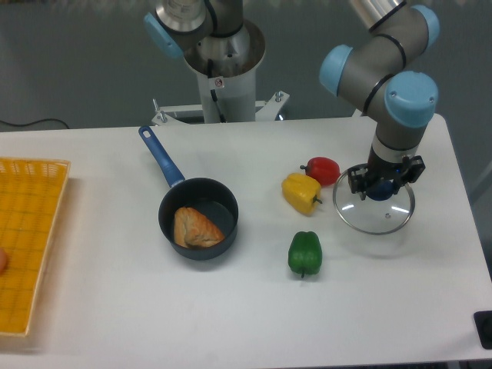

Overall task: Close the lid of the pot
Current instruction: 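Lift the clear glass lid by its knob with the gripper, then carry the held glass lid over the blue saucepan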

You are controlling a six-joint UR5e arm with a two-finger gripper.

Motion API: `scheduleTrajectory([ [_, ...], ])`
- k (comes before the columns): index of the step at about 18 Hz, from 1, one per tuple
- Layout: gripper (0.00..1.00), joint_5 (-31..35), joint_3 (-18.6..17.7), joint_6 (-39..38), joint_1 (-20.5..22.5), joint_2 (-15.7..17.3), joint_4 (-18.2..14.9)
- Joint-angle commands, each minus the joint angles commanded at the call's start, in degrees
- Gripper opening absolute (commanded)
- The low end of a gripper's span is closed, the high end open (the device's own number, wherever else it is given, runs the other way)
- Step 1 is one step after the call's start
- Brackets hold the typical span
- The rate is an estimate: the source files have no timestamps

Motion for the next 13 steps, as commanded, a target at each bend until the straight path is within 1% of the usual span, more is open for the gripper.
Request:
scheduleTrajectory([
  [8, 0.52, -0.17, -0.53, -0.53, -6.85, 0.62, -0.27],
  [13, 0.52, -0.44, -0.79, -0.62, -10.19, 1.06, -0.18],
])
